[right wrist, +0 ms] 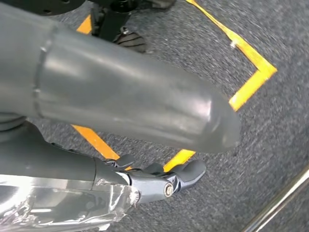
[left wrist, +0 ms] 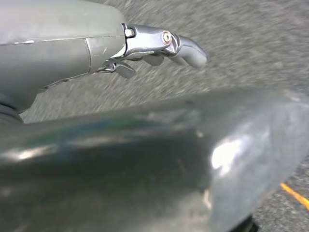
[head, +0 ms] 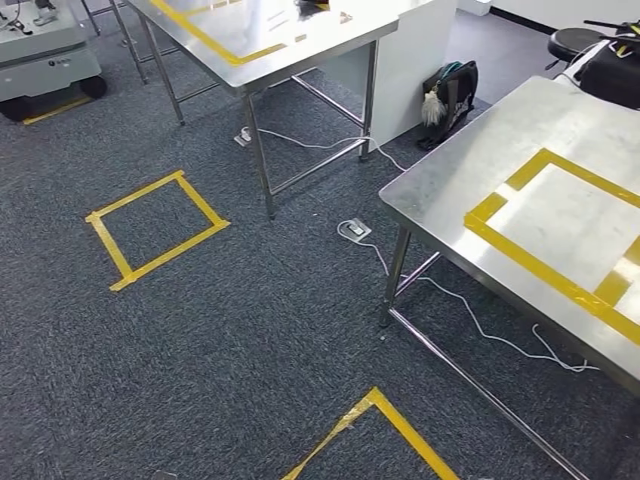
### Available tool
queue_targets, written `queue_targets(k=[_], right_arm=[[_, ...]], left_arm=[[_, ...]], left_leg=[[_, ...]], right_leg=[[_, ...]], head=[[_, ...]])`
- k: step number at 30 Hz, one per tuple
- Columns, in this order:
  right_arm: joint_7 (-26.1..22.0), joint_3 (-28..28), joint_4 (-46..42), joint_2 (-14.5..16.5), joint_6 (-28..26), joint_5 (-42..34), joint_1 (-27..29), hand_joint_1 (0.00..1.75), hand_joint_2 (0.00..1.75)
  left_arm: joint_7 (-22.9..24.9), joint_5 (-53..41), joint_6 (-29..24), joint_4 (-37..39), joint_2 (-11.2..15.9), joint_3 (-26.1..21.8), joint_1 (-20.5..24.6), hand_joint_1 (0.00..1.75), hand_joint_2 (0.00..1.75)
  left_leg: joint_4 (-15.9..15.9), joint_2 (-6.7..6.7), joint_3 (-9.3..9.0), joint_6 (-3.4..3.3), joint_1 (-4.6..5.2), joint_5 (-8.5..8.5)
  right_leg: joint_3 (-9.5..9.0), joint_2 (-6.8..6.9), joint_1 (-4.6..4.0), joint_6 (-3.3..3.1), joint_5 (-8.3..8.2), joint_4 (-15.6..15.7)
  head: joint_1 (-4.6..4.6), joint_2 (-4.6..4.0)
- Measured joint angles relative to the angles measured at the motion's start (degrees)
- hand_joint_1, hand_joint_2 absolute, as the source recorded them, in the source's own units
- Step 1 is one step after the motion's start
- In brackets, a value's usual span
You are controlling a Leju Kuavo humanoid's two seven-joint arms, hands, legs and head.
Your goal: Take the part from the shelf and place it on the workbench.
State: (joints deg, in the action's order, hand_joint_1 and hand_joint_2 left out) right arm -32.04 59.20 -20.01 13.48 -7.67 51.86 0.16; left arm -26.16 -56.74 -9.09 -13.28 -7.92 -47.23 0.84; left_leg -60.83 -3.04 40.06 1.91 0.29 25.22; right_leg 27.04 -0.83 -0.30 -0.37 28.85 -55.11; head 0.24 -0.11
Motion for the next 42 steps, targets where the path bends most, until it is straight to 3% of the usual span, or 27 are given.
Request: queue_targets(k=[1,2,3,4,5,7,9,11,12,13,14,16,18,19,21,23,25,27,29,31,32,34,36,38,39,40,42], right_arm=[[0.05,0.03,0.22,-0.13,-0.14,0.36,0.05,0.0,0.0],[0.13,0.06,0.4,-0.29,-0.31,0.64,0.09,0.0,0.0],[0.22,0.09,0.58,-0.44,-0.46,0.82,0.1,0.0,0.0],[0.31,0.11,0.73,-0.56,-0.58,0.96,0.06,0.0,0.0],[0.4,0.14,0.86,-0.66,-0.7,1.11,0.01,0.0,0.0],[0.61,0.16,1.04,-0.73,-0.89,1.49,-0.03,0.0,0.0],[0.81,0.2,1.23,-0.74,-1.08,1.95,-0.01,0.0,0.0],[0.96,0.23,1.43,-0.75,-1.3,2.33,-0.15,0.0,0.0],[1.03,0.25,1.47,-0.77,-1.39,2.46,-0.25,0.0,0.0],[1.1,0.28,1.49,-0.79,-1.46,2.56,-0.3,0.0,0.0],[1.19,0.33,1.51,-0.8,-1.52,2.62,-0.24,0.0,0.0],[1.34,0.48,1.56,-0.83,-1.63,2.71,0.09,0.0,0.0],[1.45,0.6,1.64,-0.85,-1.7,2.79,0.38,0.0,0.0],[1.49,0.68,1.66,-0.86,-1.74,2.81,0.41,0.0,0.0],[1.52,0.87,1.69,-0.9,-1.77,2.83,0.39,0.0,0.0],[1.55,1.01,1.77,-0.93,-1.77,2.98,0.29,0.0,0.0],[1.61,1.11,1.85,-0.93,-1.77,3.27,0.2,0.0,0.0],[1.68,1.31,1.87,-0.94,-1.79,3.53,0.2,0.0,0.0],[1.71,1.52,1.87,-0.97,-1.87,3.76,0.15,0.0,0.0],[1.75,1.73,1.88,-1.0,-1.99,4.02,0.12,0.0,0.0],[1.8,1.85,1.89,-1.0,-2.05,4.14,0.14,0.0,0.0],[1.92,2.08,1.93,-1.0,-2.2,4.41,0.1,0.0,0.0],[1.95,2.31,2.04,-1.0,-2.45,4.79,-0.1,0.0,0.0],[1.96,2.46,2.22,-1.0,-2.81,5.26,-0.3,0.0,0.0],[1.98,2.5,2.32,-1.0,-2.98,5.45,-0.37,0.0,0.0],[2.01,2.53,2.4,-1.0,-3.1,5.59,-0.45,0.0,0.0],[2.04,2.61,2.53,-1.0,-3.25,5.75,-0.7,0.0,0.0]], left_arm=[[-0.01,0.0,0.27,0.0,-0.08,-0.04,0.02,0.0,0.0],[-0.02,-0.01,0.5,-0.01,-0.2,-0.09,0.07,0.0,0.0],[-0.02,-0.02,0.64,0.0,-0.32,-0.13,0.09,0.0,0.0],[-0.02,-0.05,0.69,0.0,-0.44,-0.17,0.03,0.0,0.0],[-0.01,-0.08,0.7,0.0,-0.54,-0.21,-0.06,0.0,0.0],[0.0,-0.14,0.95,-0.01,-0.69,-0.3,-0.16,0.0,0.0],[-0.14,-0.33,1.59,-0.01,-0.75,-0.47,0.03,0.0,0.0],[-0.39,-0.57,2.19,-0.01,-0.78,-0.72,-0.02,0.0,0.0],[-0.49,-0.68,2.34,-0.01,-0.83,-0.82,-0.27,0.0,0.0],[-0.56,-0.73,2.4,-0.01,-0.85,-0.91,-0.56,0.0,0.0],[-0.6,-0.82,2.38,-0.01,-0.9,-0.98,-0.76,0.0,0.0],[-0.63,-1.07,2.24,-0.01,-1.09,-1.08,-0.73,0.0,0.0],[-0.63,-1.26,2.12,-0.01,-1.33,-1.1,-0.7,0.0,0.0],[-0.63,-1.3,2.08,-0.01,-1.4,-1.11,-0.81,0.0,0.0],[-0.63,-1.31,2.02,-0.01,-1.51,-1.14,-1.0,0.0,0.0],[-0.68,-1.45,1.88,-0.02,-1.58,-1.16,-0.96,0.0,0.0],[-0.79,-1.8,1.61,-0.03,-1.67,-1.16,-0.89,0.0,0.0],[-0.87,-2.24,1.1,-0.03,-1.77,-1.17,-0.99,0.0,0.0],[-0.91,-2.67,0.51,-0.03,-1.83,-1.2,-1.06,0.0,0.0],[-0.94,-2.98,0.02,-0.03,-1.85,-1.22,-0.9,0.0,0.0],[-0.94,-3.13,-0.19,-0.03,-1.85,-1.23,-0.81,0.0,0.0],[-0.92,-3.46,-0.59,-0.03,-1.86,-1.33,-0.9,0.0,0.0],[-0.89,-3.96,-0.77,-0.08,-1.87,-1.5,-1.13,0.0,0.0],[-0.93,-4.42,-0.89,-0.22,-1.87,-1.61,-1.05,0.0,0.0],[-1.01,-4.61,-0.98,-0.31,-1.87,-1.64,-0.89,0.0,0.0],[-1.09,-4.77,-1.08,-0.38,-1.87,-1.68,-0.76,0.0,0.0],[-1.2,-4.98,-1.25,-0.45,-1.87,-1.84,-0.83,0.0,0.0]], left_leg=[[-4.0,1.19,0.89,0.25,-0.04,3.37],[-8.03,1.85,1.52,0.51,-0.18,5.43],[-11.04,2.19,1.61,0.74,-0.37,5.84],[-12.35,2.42,0.89,0.94,-0.56,4.94],[-11.47,2.76,-0.89,1.09,-0.72,3.39],[-4.22,4.83,-7.45,1.08,-0.77,1.74],[4.37,7.0,-13.89,0.41,-0.49,3.1],[7.81,6.83,-15.7,-0.67,-0.17,4.08],[7.86,6.27,-15.35,-1.25,-0.17,3.89],[7.83,5.7,-15.02,-1.8,-0.2,3.49],[7.89,5.13,-14.68,-2.3,-0.28,3.04],[7.85,3.74,-13.71,-2.88,-0.29,2.11],[7.79,2.17,-12.75,-2.96,-0.17,1.28],[7.73,1.38,-12.37,-2.89,-0.13,0.92],[7.47,-0.25,-11.75,-2.57,-0.19,0.39],[6.95,-1.72,-11.06,-2.08,-0.13,0.07],[6.55,-2.81,-10.25,-1.42,-0.1,-0.29],[6.31,-3.64,-9.46,-0.71,-0.32,-0.65],[4.11,-1.77,-8.05,-0.24,-0.29,0.86],[-2.92,1.28,-4.68,0.09,-0.2,5.02],[-7.28,1.96,-2.69,0.23,-0.22,7.05],[-11.71,2.35,-0.98,0.27,-0.25,8.23],[-7.1,2.98,-3.89,-0.01,-0.17,5.28],[1.46,6.03,-8.72,-0.64,0.22,2.01],[4.34,7.31,-10.18,-1.02,0.43,1.2],[5.76,8.03,-10.73,-1.36,0.61,0.96],[6.05,6.85,-10.4,-2.01,0.65,0.74]], right_leg=[[0.77,0.88,-0.04,-0.12,-0.72,-0.02],[1.54,1.85,-0.08,-0.1,-1.42,-0.06],[2.32,2.82,-0.1,-0.03,-2.09,-0.12],[3.19,3.75,-0.1,0.1,-2.7,-0.2],[4.11,4.58,-0.1,0.28,-3.25,-0.31],[5.5,5.98,-0.14,0.75,-3.99,-0.69],[6.31,7.35,-0.23,1.39,-4.49,-1.42],[6.68,8.88,-0.13,2.11,-5.06,-1.95],[6.93,8.72,0.05,2.53,-5.12,-2.23],[7.32,7.52,0.25,2.9,-4.49,-3.03],[8.12,5.66,0.4,3.24,-3.08,-4.98],[10.94,1.89,0.53,3.62,1.39,-12.39],[13.01,0.88,0.49,3.65,4.24,-18.75],[12.57,0.77,0.48,3.59,4.07,-18.88],[8.14,-0.02,0.65,3.48,1.11,-12.2],[3.29,-2.9,1.13,3.4,-0.85,-3.99],[1.88,-4.37,1.28,2.98,-0.82,-1.45],[2.13,-2.94,1.15,2.16,-1.25,-1.6],[2.52,-1.43,1.14,1.38,-1.67,-1.52],[2.96,0.3,0.95,0.96,-1.89,-1.47],[3.17,1.27,0.82,0.85,-1.94,-1.48],[3.47,3.11,0.64,0.76,-2.03,-1.49],[3.48,4.6,0.57,0.77,-2.09,-1.5],[3.4,5.91,0.34,0.99,-2.07,-1.64],[3.41,6.58,0.17,1.21,-2.05,-1.75],[3.44,7.25,0.03,1.45,-2.04,-1.86],[3.43,8.52,-0.05,2.02,-2.01,-1.91]], head=[[0.28,0.0],[0.48,0.01],[0.55,0.01],[0.63,0.01],[0.67,0.01],[0.7,0.01],[0.67,0.01],[0.6,0.01],[0.58,0.01],[0.54,0.01],[0.52,0.01],[0.47,0.01],[0.49,0.01],[0.5,0.01],[0.51,0.01],[0.53,0.01],[0.64,0.01],[0.7,0.01],[0.96,0.01],[1.3,0.01],[1.37,0.01],[1.36,0.01],[1.37,0.01],[1.42,0.01],[1.39,0.01],[1.38,0.01],[1.33,0.01]])
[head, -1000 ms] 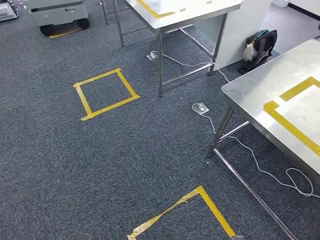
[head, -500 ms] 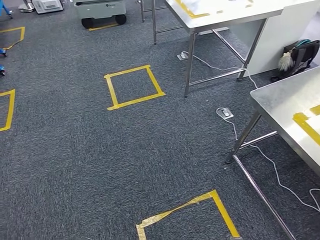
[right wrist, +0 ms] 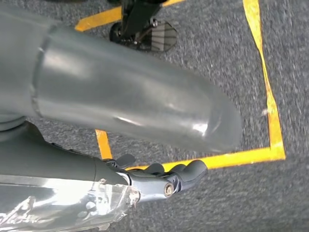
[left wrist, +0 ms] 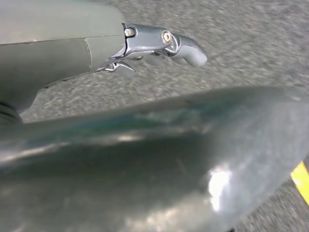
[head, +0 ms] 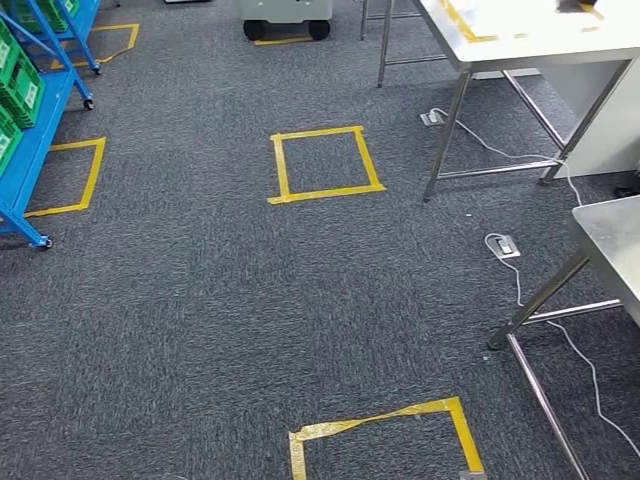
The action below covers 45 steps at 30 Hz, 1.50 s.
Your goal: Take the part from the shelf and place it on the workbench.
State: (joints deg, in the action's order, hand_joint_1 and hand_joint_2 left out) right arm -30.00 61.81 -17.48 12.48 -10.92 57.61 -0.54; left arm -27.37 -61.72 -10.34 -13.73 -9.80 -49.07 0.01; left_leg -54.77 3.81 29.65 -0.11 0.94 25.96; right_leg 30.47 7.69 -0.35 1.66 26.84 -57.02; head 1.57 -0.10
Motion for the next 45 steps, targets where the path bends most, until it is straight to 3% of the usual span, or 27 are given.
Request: queue_targets(k=[2,4,5,7,9,11,13,15,16,18,20,22,23,24,27,29,30,31,33,35,36,37,38,40,42,44,45], right_arm=[[-0.1,0.09,0.11,0.0,-0.19,0.13,-0.25,0.0,0.0],[-0.27,0.25,0.24,0.0,-0.49,0.19,-0.27,0.0,0.0],[-0.33,0.32,0.3,0.0,-0.6,0.18,-0.21,0.0,0.0],[-0.39,0.47,0.38,0.0,-0.69,0.16,-0.13,0.0,0.0],[-0.46,0.62,0.39,-0.01,-0.74,0.14,-0.16,0.0,0.0],[-0.59,0.74,0.42,-0.02,-0.8,0.13,-0.23,0.0,0.0],[-0.74,0.85,0.49,-0.02,-0.93,0.07,-0.31,0.0,0.0],[-0.88,1.08,0.54,-0.03,-1.25,0.0,-0.36,0.0,0.0],[-0.97,1.2,0.55,-0.04,-1.43,0.01,-0.38,0.0,0.0],[-1.16,1.4,0.57,-0.04,-1.71,0.18,-0.38,0.0,0.0],[-1.25,1.61,0.61,-0.06,-2.01,0.41,-0.27,0.0,0.0],[-1.26,1.76,0.63,-0.1,-2.34,0.53,-0.24,0.0,0.0],[-1.26,1.78,0.63,-0.12,-2.5,0.55,-0.29,0.0,0.0],[-1.26,1.79,0.63,-0.13,-2.65,0.55,-0.37,0.0,0.0],[-1.29,1.83,0.63,-0.13,-3.09,0.54,-0.44,0.0,0.0],[-1.3,1.95,0.63,-0.14,-3.41,0.54,-0.47,0.0,0.0],[-1.3,2.01,0.63,-0.15,-3.53,0.55,-0.56,0.0,0.0],[-1.3,2.05,0.63,-0.15,-3.62,0.58,-0.68,0.0,0.0],[-1.3,2.09,0.63,-0.15,-3.72,0.68,-0.87,0.0,0.0],[-1.29,2.21,0.66,-0.15,-3.81,0.79,-0.8,0.0,0.0],[-1.28,2.3,0.68,-0.15,-3.85,0.84,-0.69,0.0,0.0],[-1.27,2.4,0.7,-0.15,-3.87,0.89,-0.6,0.0,0.0],[-1.26,2.51,0.72,-0.15,-3.9,0.92,-0.55,0.0,0.0],[-1.24,2.66,0.72,-0.17,-3.95,0.96,-0.54,0.0,0.0],[-1.25,2.73,0.73,-0.2,-4.01,0.99,-0.59,0.0,0.0],[-1.25,2.79,0.78,-0.22,-4.05,1.01,-0.65,0.0,0.0],[-1.25,2.81,0.79,-0.22,-4.07,1.03,-0.7,0.0,0.0]], left_arm=[[-0.02,-0.2,-0.09,-0.08,-0.01,-0.25,-0.29,0.0,0.0],[-0.02,-0.59,-0.1,-0.22,-0.12,-0.43,-0.22,0.0,0.0],[-0.03,-0.82,-0.1,-0.29,-0.21,-0.48,-0.15,0.0,0.0],[-0.04,-1.13,-0.08,-0.35,-0.38,-0.6,-0.2,0.0,0.0],[-0.05,-1.26,-0.05,-0.36,-0.44,-0.71,-0.38,0.0,0.0],[-0.1,-1.51,-0.07,-0.43,-0.44,-0.77,-0.38,0.0,0.0],[-0.27,-1.78,-0.22,-0.55,-0.43,-0.79,-0.31,0.0,0.0],[-0.58,-2.01,-0.43,-0.63,-0.43,-0.91,-0.44,0.0,0.0],[-0.71,-2.12,-0.5,-0.64,-0.44,-1.04,-0.57,0.0,0.0],[-0.83,-2.27,-0.57,-0.66,-0.5,-1.36,-0.6,0.0,0.0],[-0.85,-2.39,-0.61,-0.67,-0.62,-1.73,-0.27,0.0,0.0],[-0.85,-2.47,-0.7,-0.67,-0.73,-2.08,-0.07,0.0,0.0],[-0.85,-2.49,-0.85,-0.67,-0.77,-2.19,-0.12,0.0,0.0],[-0.85,-2.49,-1.07,-0.68,-0.79,-2.28,-0.17,0.0,0.0],[-0.85,-2.51,-1.78,-0.79,-0.95,-2.47,0.06,0.0,0.0],[-0.85,-2.62,-2.1,-0.87,-1.15,-2.66,0.35,0.0,0.0],[-0.84,-2.67,-2.21,-0.89,-1.21,-2.81,0.35,0.0,0.0],[-0.84,-2.72,-2.27,-0.89,-1.26,-2.96,0.24,0.0,0.0],[-0.81,-2.79,-2.33,-0.92,-1.32,-3.2,0.11,0.0,0.0],[-0.79,-2.93,-2.34,-0.96,-1.46,-3.3,0.28,0.0,0.0],[-0.79,-2.99,-2.37,-0.97,-1.55,-3.39,0.38,0.0,0.0],[-0.79,-3.03,-2.41,-0.97,-1.62,-3.5,0.42,0.0,0.0],[-0.79,-3.05,-2.46,-0.98,-1.65,-3.63,0.4,0.0,0.0],[-0.79,-3.07,-2.52,-0.98,-1.68,-3.81,0.31,0.0,0.0],[-0.79,-3.09,-2.54,-0.98,-1.73,-3.89,0.36,0.0,0.0],[-0.79,-3.11,-2.55,-1.01,-1.76,-3.95,0.4,0.0,0.0],[-0.8,-3.17,-2.59,-1.02,-1.76,-3.99,0.35,0.0,0.0]], left_leg=[[0.21,-1.36,0.13,-0.68,-0.27,-0.42],[0.31,-2.8,0.38,-1.23,-0.52,-0.82],[0.29,-3.6,0.56,-1.38,-0.53,-0.96],[0.24,-5.3,0.79,-1.43,-0.53,-1.15],[0.11,-7.0,0.79,-1.25,-0.58,-1.28],[-0.29,-8.58,1.0,-0.85,-0.59,-1.3],[-0.68,-9.96,1.63,-0.15,-0.63,-1.46],[-0.76,-11.19,2.33,0.63,-0.86,-1.86],[-0.94,-10.79,2.62,0.94,-0.92,-1.75],[-4.01,-7.99,4.19,1.45,-0.85,0.42],[-11.5,-5.1,7.69,1.89,-0.85,4.48],[-17.5,-4.54,10.41,2.16,-1.0,6.5],[-17.51,-4.44,10.27,2.24,-1.07,5.85],[-15.2,-4.12,8.95,2.26,-1.13,4.23],[-4.0,-0.4,2.86,1.98,-0.95,-0.35],[-1.42,0.55,1.82,1.3,-0.66,-0.58],[-1.33,-0.18,1.95,0.79,-0.6,-0.6],[-1.27,-0.83,2.02,0.45,-0.64,-0.68],[-1.12,-2.09,2.0,-0.25,-0.87,-0.89],[-1.1,-3.45,2.1,-0.72,-0.99,-1.0],[-1.1,-4.25,2.16,-0.87,-0.96,-1.04],[-1.12,-5.11,2.17,-0.92,-0.93,-1.06],[-1.13,-5.98,2.14,-0.92,-0.91,-1.08],[-1.18,-7.73,1.97,-0.83,-0.94,-1.11],[-1.38,-9.29,2.01,-0.45,-0.87,-1.09],[-1.47,-10.53,2.39,0.24,-0.92,-1.23],[-1.43,-11.13,2.62,0.63,-1.03,-1.42]], right_leg=[[0.68,-1.78,0.22,0.69,1.36,-1.67],[3.5,-5.64,0.48,1.2,4.96,-8.07],[5.37,-6.82,0.54,1.32,6.85,-12.3],[7.72,-7.59,0.54,1.44,8.18,-17.29],[5.75,-7.98,0.66,1.39,5.15,-13.25],[1.65,-10.54,1.12,1.35,1.78,-4.81],[-0.45,-12.69,1.37,1.04,0.99,-0.63],[-0.53,-11.96,1.2,0.32,0.98,-0.55],[-0.51,-11.27,1.16,-0.08,0.81,-0.49],[-0.48,-9.74,1.19,-0.77,0.5,-0.18],[-0.34,-7.93,1.05,-1.11,0.46,-0.11],[-0.21,-6.08,1.0,-1.18,0.5,-0.12],[-0.19,-5.28,1.0,-1.17,0.52,-0.12],[-0.24,-4.54,1.02,-1.12,0.56,-0.12],[-0.55,-2.63,0.69,-0.5,0.92,-0.28],[-0.71,-1.39,0.35,0.14,1.16,-0.37],[-0.86,-0.73,0.35,0.43,1.23,-0.33],[-0.9,-0.71,0.48,0.79,1.43,-0.41],[0.04,-3.06,0.73,1.4,3.24,-2.85],[3.38,-6.36,0.84,1.67,6.98,-10.09],[5.39,-7.09,0.85,1.68,8.61,-14.2],[6.87,-7.44,0.84,1.64,9.3,-16.99],[7.41,-7.59,0.84,1.54,8.81,-17.64],[5.2,-8.3,0.9,1.28,4.88,-12.14],[1.76,-10.86,1.19,1.05,1.65,-4.34],[0.28,-12.38,1.28,0.74,1.19,-1.25],[0.15,-11.95,1.2,0.46,1.16,-1.12]], head=[[-0.19,0.01],[-0.55,0.01],[-0.68,0.02],[-0.79,0.02],[-0.81,0.02],[-0.82,0.02],[-0.76,0.02],[-0.71,0.02],[-0.7,0.02],[-0.35,0.02],[-0.02,0.02],[-0.01,0.01],[-0.01,0.01],[-0.01,0.01],[0.05,0.01],[-0.04,0.01],[-0.1,0.01],[-0.15,0.02],[-0.42,0.02],[-0.84,0.02],[-0.95,0.02],[-1.01,0.02],[-1.05,0.02],[-1.06,0.02],[-1.03,0.02],[-1.0,0.02],[-0.98,0.02]])
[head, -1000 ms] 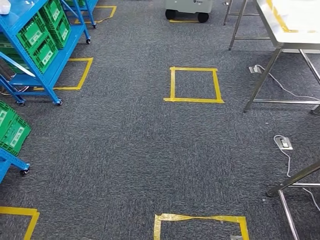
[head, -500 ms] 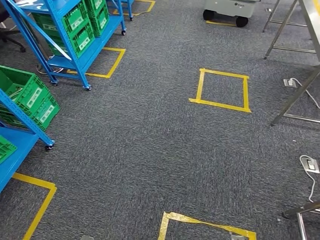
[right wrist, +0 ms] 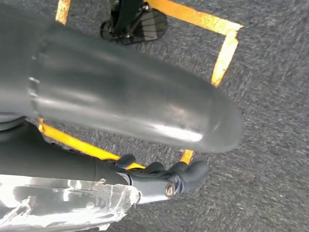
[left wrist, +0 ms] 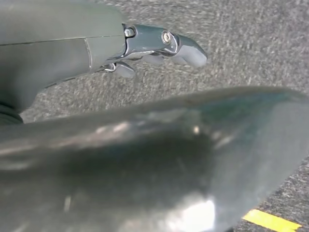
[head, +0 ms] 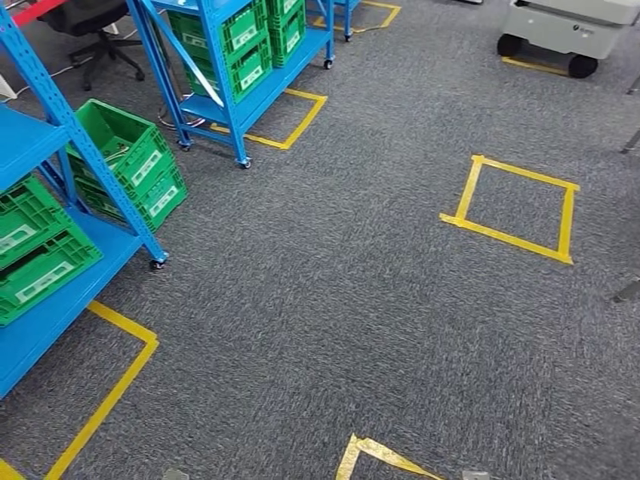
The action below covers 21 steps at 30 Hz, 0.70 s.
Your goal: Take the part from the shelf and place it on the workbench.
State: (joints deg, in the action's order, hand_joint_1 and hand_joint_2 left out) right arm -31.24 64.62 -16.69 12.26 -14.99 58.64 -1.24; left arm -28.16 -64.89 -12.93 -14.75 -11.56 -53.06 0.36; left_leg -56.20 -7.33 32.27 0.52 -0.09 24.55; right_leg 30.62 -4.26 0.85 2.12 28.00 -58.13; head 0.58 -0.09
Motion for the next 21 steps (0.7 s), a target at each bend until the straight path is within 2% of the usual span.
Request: queue_targets(k=[1,2,3,5,6,7,8,9,10,11,12,13,14,16,17,18,19,20,21], right_arm=[[0.02,0.03,0.02,0.0,-0.04,0.02,-0.02,0.0,0.0],[0.02,0.05,0.02,-0.01,-0.09,0.06,-0.06,0.0,0.0],[0.02,0.1,0.03,-0.02,-0.14,0.1,-0.08,0.0,0.0],[0.02,0.24,0.04,-0.04,-0.21,0.17,0.0,0.0,0.0],[0.03,0.32,0.04,-0.04,-0.23,0.2,0.09,0.0,0.0],[0.04,0.37,0.05,-0.04,-0.24,0.25,0.15,0.0,0.0],[0.05,0.39,0.05,-0.04,-0.25,0.29,0.16,0.0,0.0],[0.05,0.4,0.05,-0.04,-0.25,0.33,0.11,0.0,0.0],[0.05,0.4,0.05,-0.04,-0.25,0.35,0.03,0.0,0.0],[0.06,0.4,0.05,-0.04,-0.25,0.36,-0.04,0.0,0.0],[0.08,0.4,0.05,-0.04,-0.27,0.37,-0.07,0.0,0.0],[0.1,0.41,0.05,-0.04,-0.33,0.4,-0.09,0.0,0.0],[0.15,0.42,0.05,-0.04,-0.39,0.45,-0.11,0.0,0.0],[0.28,0.44,0.05,-0.04,-0.51,0.52,-0.28,0.0,0.0],[0.33,0.45,0.05,-0.05,-0.54,0.54,-0.4,0.0,0.0],[0.37,0.48,0.05,-0.07,-0.56,0.52,-0.49,0.0,0.0],[0.38,0.56,0.05,-0.08,-0.57,0.48,-0.49,0.0,0.0],[0.38,0.68,0.05,-0.11,-0.54,0.4,-0.41,0.0,0.0],[0.38,0.86,0.05,-0.15,-0.39,0.22,-0.26,0.0,0.0]], left_arm=[[-0.01,-0.09,-0.07,-0.02,0.03,-0.06,-0.11,0.0,0.0],[-0.03,-0.2,-0.15,-0.03,0.03,-0.11,-0.22,0.0,0.0],[-0.04,-0.32,-0.24,-0.04,0.03,-0.16,-0.23,0.0,0.0],[-0.08,-0.48,-0.35,-0.05,0.0,-0.31,-0.01,0.0,0.0],[-0.07,-0.52,-0.37,-0.05,0.0,-0.43,0.14,0.0,0.0],[-0.07,-0.58,-0.38,-0.05,0.0,-0.55,0.2,0.0,0.0],[-0.06,-0.63,-0.38,-0.05,0.0,-0.67,0.17,0.0,0.0],[-0.05,-0.68,-0.38,-0.05,0.0,-0.75,0.09,0.0,0.0],[-0.05,-0.74,-0.38,-0.05,0.0,-0.83,0.01,0.0,0.0],[-0.05,-0.79,-0.38,-0.05,-0.01,-0.88,0.0,0.0,0.0],[-0.05,-0.82,-0.38,-0.06,-0.01,-0.93,0.12,0.0,0.0],[-0.05,-0.86,-0.38,-0.07,-0.02,-0.97,0.27,0.0,0.0],[-0.05,-0.89,-0.37,-0.07,-0.02,-1.01,0.41,0.0,0.0],[-0.05,-0.93,-0.35,-0.07,-0.03,-1.13,0.44,0.0,0.0],[-0.05,-0.98,-0.34,-0.07,-0.05,-1.19,0.34,0.0,0.0],[-0.05,-1.1,-0.34,-0.07,-0.07,-1.23,0.28,0.0,0.0],[-0.06,-1.27,-0.34,-0.07,-0.11,-1.26,0.33,0.0,0.0],[-0.07,-1.54,-0.37,-0.07,-0.2,-1.27,0.41,0.0,0.0],[-0.06,-1.85,-0.49,-0.07,-0.31,-1.27,0.53,0.0,0.0]], left_leg=[[0.04,-0.24,0.19,0.35,-0.13,-0.08],[-0.36,0.46,0.49,0.68,-0.1,0.23],[-1.73,1.8,1.21,0.98,-0.03,1.18],[-7.89,5.2,4.18,1.44,0.12,4.67],[-11.95,6.08,6.17,1.62,0.08,6.45],[-15.06,6.48,7.67,1.73,0.04,7.43],[-16.37,6.65,8.29,1.79,0.02,7.33],[-15.44,6.81,7.78,1.78,0.02,6.14],[-12.38,7.27,6.16,1.71,0.03,4.18],[-8.29,8.53,3.97,1.55,0.11,2.17],[-4.45,9.92,1.99,1.3,0.33,0.87],[-1.77,11.05,0.65,0.97,0.5,0.19],[-0.38,11.7,0.03,0.64,0.68,0.13],[-0.02,10.67,0.11,-0.08,0.76,0.27],[0.07,10.01,0.1,-0.39,0.65,0.19],[0.17,9.35,0.07,-0.75,0.49,0.06],[0.26,8.7,0.03,-1.08,0.3,-0.1],[0.25,7.98,0.07,-1.3,0.2,-0.17],[0.25,7.22,0.12,-1.48,0.17,-0.21]], right_leg=[[-0.11,0.65,-0.01,-0.39,-0.14,0.08],[-0.19,1.29,0.0,-0.79,-0.31,0.23],[-0.23,2.04,0.06,-1.13,-0.47,0.43],[-0.3,3.66,-0.02,-1.56,-0.53,0.67],[-0.29,4.61,-0.11,-1.68,-0.48,0.66],[-0.31,5.54,-0.18,-1.76,-0.4,0.66],[-0.36,6.39,-0.21,-1.8,-0.31,0.65],[-0.46,7.15,-0.22,-1.8,-0.21,0.65],[-0.64,7.81,-0.22,-1.72,-0.09,0.65],[-0.85,8.39,-0.28,-1.56,0.06,0.65],[-1.01,8.96,-0.46,-1.3,0.29,0.57],[-1.09,9.52,-0.67,-1.02,0.51,0.53],[-1.16,10.11,-0.88,-0.74,0.71,0.52],[-1.6,11.27,-0.99,-0.22,0.98,0.69],[-1.7,10.86,-0.9,0.12,1.32,0.45],[-1.39,9.66,-0.8,0.42,2.17,-0.63],[-0.35,7.99,-0.71,0.69,3.61,-3.03],[1.38,6.18,-0.63,0.88,5.47,-6.7],[3.39,5.11,-0.58,0.95,7.29,-10.9]], head=[[-0.03,0.0],[0.1,0.0],[0.3,0.0],[0.72,0.0],[0.8,0.0],[0.79,0.0],[0.79,0.0],[0.8,0.0],[0.81,0.0],[0.82,0.0],[0.89,0.0],[0.87,0.0],[0.84,0.0],[0.73,0.0],[0.63,0.0],[0.49,0.0],[0.34,0.0],[0.1,0.0],[-0.03,0.0]])
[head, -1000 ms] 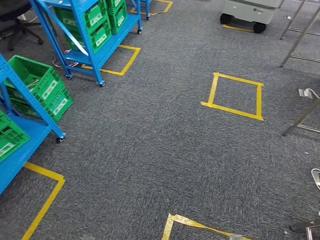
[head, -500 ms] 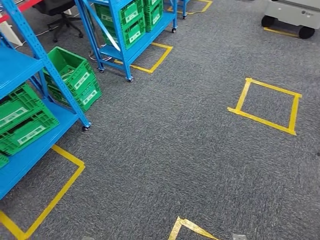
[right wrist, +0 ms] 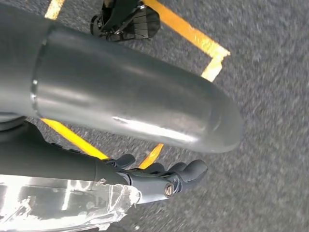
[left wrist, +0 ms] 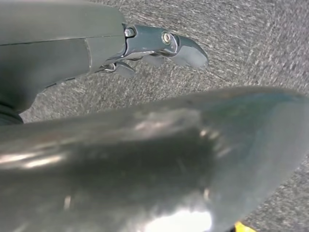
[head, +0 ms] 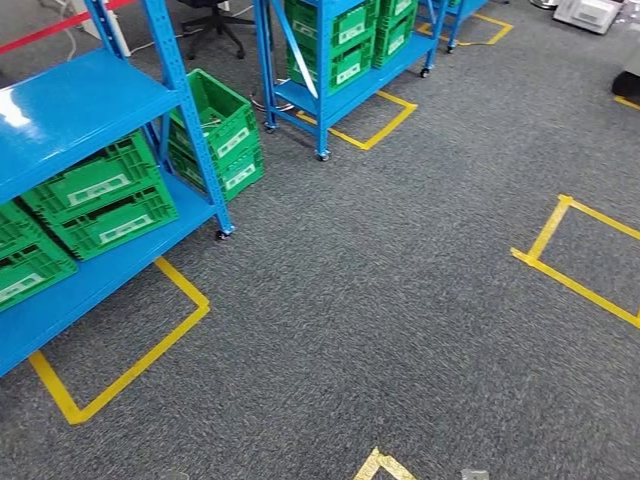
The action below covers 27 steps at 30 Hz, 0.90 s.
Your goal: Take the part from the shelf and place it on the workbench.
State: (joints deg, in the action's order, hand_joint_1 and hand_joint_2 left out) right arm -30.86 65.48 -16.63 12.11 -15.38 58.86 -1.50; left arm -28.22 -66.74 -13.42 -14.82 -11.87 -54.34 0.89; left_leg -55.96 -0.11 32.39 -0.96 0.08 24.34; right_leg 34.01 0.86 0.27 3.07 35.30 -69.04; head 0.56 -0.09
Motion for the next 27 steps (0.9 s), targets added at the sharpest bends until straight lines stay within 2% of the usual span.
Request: queue_targets(k=[1,2,3,4,5,6,7,8,9,10,11,12,13,14,15,16,17,18,19,20,21,23,24,26,27], right_arm=[[0.0,0.25,0.0,-0.08,0.26,-0.27,0.17,0.0,0.0],[-0.01,0.54,-0.01,-0.24,0.65,-0.58,0.36,0.0,0.0],[-0.01,0.85,-0.01,-0.45,1.1,-0.9,0.52,0.0,0.0],[-0.02,1.14,-0.02,-0.71,1.51,-1.13,0.65,0.0,0.0],[-0.02,1.41,-0.02,-0.97,1.83,-1.28,0.74,0.0,0.0],[-0.02,1.66,-0.02,-1.14,2.07,-1.38,0.79,0.0,0.0],[-0.01,1.91,-0.02,-1.26,2.27,-1.44,0.81,0.0,0.0],[0.01,2.15,-0.03,-1.31,2.42,-1.47,0.82,0.0,0.0],[0.04,2.36,-0.07,-1.33,2.55,-1.44,0.82,0.0,0.0],[0.09,2.51,-0.11,-1.36,2.64,-1.39,0.85,0.0,0.0],[0.13,2.63,-0.19,-1.4,2.72,-1.3,0.86,0.0,0.0],[0.16,2.72,-0.26,-1.43,2.8,-1.19,0.88,0.0,0.0],[0.2,2.81,-0.32,-1.45,2.88,-1.07,0.96,0.0,0.0],[0.22,2.91,-0.4,-1.48,2.94,-0.93,1.09,0.0,0.0],[0.27,3.02,-0.45,-1.5,2.97,-0.78,1.26,0.0,0.0],[0.32,3.14,-0.5,-1.54,2.98,-0.61,1.43,0.0,0.0],[0.36,3.24,-0.53,-1.57,2.95,-0.42,1.51,0.0,0.0],[0.38,3.31,-0.55,-1.61,2.87,-0.16,1.5,0.0,0.0],[0.39,3.33,-0.56,-1.62,2.73,0.17,1.42,0.0,0.0],[0.39,3.33,-0.56,-1.62,2.52,0.56,1.32,0.0,0.0],[0.38,3.33,-0.56,-1.61,2.27,1.0,1.23,0.0,0.0],[0.36,3.33,-0.55,-1.6,1.77,1.71,1.11,0.0,0.0],[0.35,3.33,-0.55,-1.6,1.58,1.92,1.02,0.0,0.0],[0.35,3.33,-0.55,-1.6,1.37,2.15,0.7,0.0,0.0],[0.33,3.33,-0.55,-1.6,1.25,2.29,0.57,0.0,0.0]], left_arm=[[0.05,-0.34,-0.27,0.0,-0.19,0.0,0.08,0.0,0.0],[0.16,-0.68,-0.77,0.0,-0.43,0.0,0.08,0.0,0.0],[0.32,-1.0,-1.37,0.0,-0.74,0.01,0.08,0.0,0.0],[0.49,-1.29,-1.93,0.0,-1.13,0.03,0.08,0.0,0.0],[0.65,-1.51,-2.38,0.0,-1.53,0.07,0.11,0.0,0.0],[0.77,-1.71,-2.62,0.0,-1.87,0.12,0.18,0.0,0.0],[0.86,-1.88,-2.77,0.0,-2.16,0.19,0.27,0.0,0.0],[0.93,-2.02,-2.91,0.0,-2.36,0.25,0.34,0.0,0.0],[1.01,-2.15,-3.03,0.0,-2.46,0.3,0.37,0.0,0.0],[1.09,-2.22,-3.14,0.0,-2.55,0.34,0.34,0.0,0.0],[1.17,-2.26,-3.21,0.0,-2.6,0.35,0.3,0.0,0.0],[1.24,-2.27,-3.24,0.0,-2.63,0.35,0.29,0.0,0.0],[1.27,-2.27,-3.25,0.0,-2.66,0.35,0.38,0.0,0.0],[1.27,-2.27,-3.25,0.0,-2.69,0.35,0.52,0.0,0.0],[1.26,-2.27,-3.25,0.0,-2.71,0.36,0.67,0.0,0.0],[1.22,-2.29,-3.22,0.0,-2.72,0.36,0.78,0.0,0.0],[1.15,-2.35,-3.13,0.0,-2.68,0.37,0.78,0.0,0.0],[1.07,-2.4,-2.93,0.0,-2.58,0.37,0.68,0.0,0.0],[0.95,-2.43,-2.67,0.01,-2.42,0.37,0.57,0.0,0.0],[0.85,-2.36,-2.41,0.01,-2.21,0.37,0.48,0.0,0.0],[0.73,-2.22,-2.18,0.01,-2.01,0.37,0.48,0.0,0.0],[0.49,-1.88,-1.87,0.0,-1.63,0.32,0.66,0.0,0.0],[0.39,-1.75,-1.74,0.01,-1.45,0.28,0.68,0.0,0.0],[0.26,-1.58,-1.56,0.02,-1.16,0.21,0.41,0.0,0.0],[0.23,-1.49,-1.48,0.02,-1.01,0.18,0.25,0.0,0.0]], left_leg=[[-0.01,-0.84,0.02,-0.07,0.0,-0.02],[-0.03,-1.74,-0.01,-0.09,-0.01,-0.01],[-0.05,-2.64,-0.07,-0.09,-0.02,-0.01],[-0.08,-3.56,-0.15,-0.04,-0.07,-0.02],[-0.13,-4.45,-0.19,0.11,-0.11,-0.02],[-0.33,-5.23,-0.11,0.35,-0.08,0.02],[-0.47,-5.93,0.05,0.66,-0.06,-0.01],[-0.56,-6.53,0.3,1.02,-0.07,-0.1],[-0.59,-7.13,0.56,1.41,-0.14,-0.27],[-0.49,-7.72,0.78,1.75,-0.28,-0.48],[-0.62,-7.31,0.99,2.08,-0.33,-0.42],[-1.38,-6.14,1.41,2.37,-0.29,0.15],[-3.28,-4.46,2.32,2.62,-0.21,1.43],[-6.33,-2.51,3.73,2.85,-0.13,3.28],[-10.28,-1.34,5.59,3.04,-0.13,5.32],[-14.08,-0.81,7.36,3.18,-0.17,6.94],[-16.52,-0.61,8.44,3.23,-0.19,7.62],[-16.91,-0.51,8.48,3.23,-0.21,7.19],[-15.05,-0.3,7.36,3.14,-0.2,5.78],[-11.55,0.35,5.36,2.98,-0.14,3.89],[-7.45,1.83,3.11,2.79,0.03,2.31],[-1.92,3.98,0.23,2.16,0.37,0.91],[-0.93,4.31,-0.11,1.84,0.54,0.95],[-0.6,3.01,-0.02,1.12,0.49,0.86],[-0.48,2.38,-0.05,0.81,0.35,0.74]], right_leg=[[1.88,-0.47,0.01,0.05,1.17,-3.59],[3.03,-0.65,0.03,0.07,1.2,-5.37],[3.13,-0.76,0.08,0.06,0.05,-4.83],[2.16,-1.05,0.18,0.05,-2.06,-2.04],[0.5,-2.11,0.4,0.08,-4.47,2.12],[-1.09,-3.73,0.67,0.11,-6.14,6.06],[-2.28,-5.08,0.89,0.04,-7.17,8.9],[-2.91,-6.09,0.98,-0.13,-7.46,10.32],[-3.03,-6.17,0.9,-0.43,-7.37,10.53],[-3.09,-5.48,0.83,-0.82,-7.52,10.46],[-3.13,-4.8,0.78,-1.21,-7.66,10.48],[-3.12,-4.1,0.79,-1.61,-7.79,10.54],[-3.11,-3.3,0.82,-1.95,-7.87,10.63],[-3.09,-2.43,0.76,-2.21,-7.86,10.66],[-3.04,-1.49,0.68,-2.38,-7.82,10.67],[-3.01,-0.47,0.6,-2.46,-7.78,10.67],[-2.99,0.5,0.55,-2.52,-7.73,10.67],[-3.0,1.38,0.53,-2.53,-7.7,10.66],[-3.06,2.14,0.51,-2.51,-7.65,10.66],[-3.16,2.81,0.49,-2.44,-7.58,10.66],[-3.29,3.45,0.35,-2.26,-7.45,10.62],[-3.38,4.62,-0.04,-1.73,-7.11,10.53],[-3.53,5.23,-0.21,-1.44,-6.99,10.57],[-3.92,6.0,-0.15,-0.87,-6.79,10.72],[-3.81,5.08,0.0,-0.57,-6.35,10.27]], head=[[-0.09,0.0],[-0.15,0.0],[-0.18,0.0],[-0.18,0.0],[-0.2,0.0],[-0.25,0.0],[-0.25,0.0],[-0.27,0.0],[-0.28,0.0],[-0.25,0.0],[-0.25,0.0],[-0.1,0.0],[0.07,0.0],[0.24,0.0],[0.39,0.0],[0.4,0.0],[0.4,0.0],[0.41,0.0],[0.4,0.0],[0.42,0.0],[0.44,0.0],[0.41,0.0],[0.32,0.0],[0.15,0.0],[0.06,0.0]])
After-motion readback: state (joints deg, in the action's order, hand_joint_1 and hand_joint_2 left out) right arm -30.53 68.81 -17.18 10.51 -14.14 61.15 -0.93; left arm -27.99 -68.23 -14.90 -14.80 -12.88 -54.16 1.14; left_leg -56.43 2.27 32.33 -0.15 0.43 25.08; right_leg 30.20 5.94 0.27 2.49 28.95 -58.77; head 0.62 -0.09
